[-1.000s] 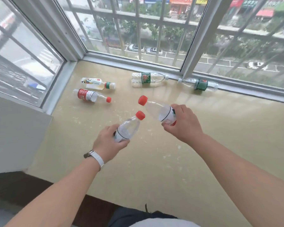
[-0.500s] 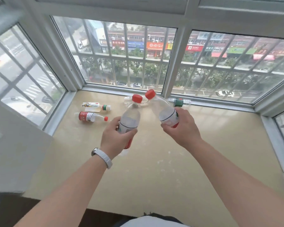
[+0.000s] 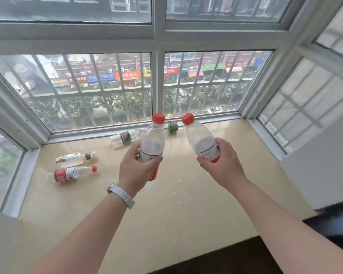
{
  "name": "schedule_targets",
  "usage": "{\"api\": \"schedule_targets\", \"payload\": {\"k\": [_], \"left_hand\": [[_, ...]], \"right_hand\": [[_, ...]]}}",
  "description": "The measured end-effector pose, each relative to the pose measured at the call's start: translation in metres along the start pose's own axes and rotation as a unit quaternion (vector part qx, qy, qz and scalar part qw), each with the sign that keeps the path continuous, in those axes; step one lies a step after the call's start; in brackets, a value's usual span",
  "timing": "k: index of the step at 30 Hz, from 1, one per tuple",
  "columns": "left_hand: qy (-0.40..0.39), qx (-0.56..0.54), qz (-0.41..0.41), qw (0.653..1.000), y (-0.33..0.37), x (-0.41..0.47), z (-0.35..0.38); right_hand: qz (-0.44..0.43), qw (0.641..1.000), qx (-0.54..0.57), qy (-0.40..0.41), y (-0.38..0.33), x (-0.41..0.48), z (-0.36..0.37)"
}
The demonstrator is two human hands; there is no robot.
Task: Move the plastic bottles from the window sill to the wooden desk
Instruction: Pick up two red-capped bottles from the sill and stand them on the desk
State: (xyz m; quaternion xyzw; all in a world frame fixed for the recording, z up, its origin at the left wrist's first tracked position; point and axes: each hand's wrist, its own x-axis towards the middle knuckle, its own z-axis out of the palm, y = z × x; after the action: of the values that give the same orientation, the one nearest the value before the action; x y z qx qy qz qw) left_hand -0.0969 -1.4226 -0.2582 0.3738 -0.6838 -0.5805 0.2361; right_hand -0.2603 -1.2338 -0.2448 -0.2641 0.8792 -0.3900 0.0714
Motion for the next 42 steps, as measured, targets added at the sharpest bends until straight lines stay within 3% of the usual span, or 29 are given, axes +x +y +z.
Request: {"api": "schedule_targets", "payload": {"k": [9, 20, 28, 42], "left_hand": [[-0.093, 0.030, 0.049, 0.994, 0.032, -0.020, 0.083], [-0.231, 0.078, 0.117, 0.963, 0.099, -0.079, 0.278], [-0.338, 0.104, 0.190, 0.916, 0.136, -0.141, 0.427], [-0.542, 0.076, 0.280, 0.789, 0.173, -0.294, 0.605]], "right_hand": [[0.082, 0.991, 0.010, 0.102, 0.059, -0.042, -0.082], [0.149, 0.959, 0.011, 0.243, 0.181, -0.091, -0.226], [0.204, 0.917, 0.016, 0.342, 0.270, -0.142, -0.335], [0.296, 0.789, -0.015, 0.538, 0.343, -0.309, -0.453]]}}
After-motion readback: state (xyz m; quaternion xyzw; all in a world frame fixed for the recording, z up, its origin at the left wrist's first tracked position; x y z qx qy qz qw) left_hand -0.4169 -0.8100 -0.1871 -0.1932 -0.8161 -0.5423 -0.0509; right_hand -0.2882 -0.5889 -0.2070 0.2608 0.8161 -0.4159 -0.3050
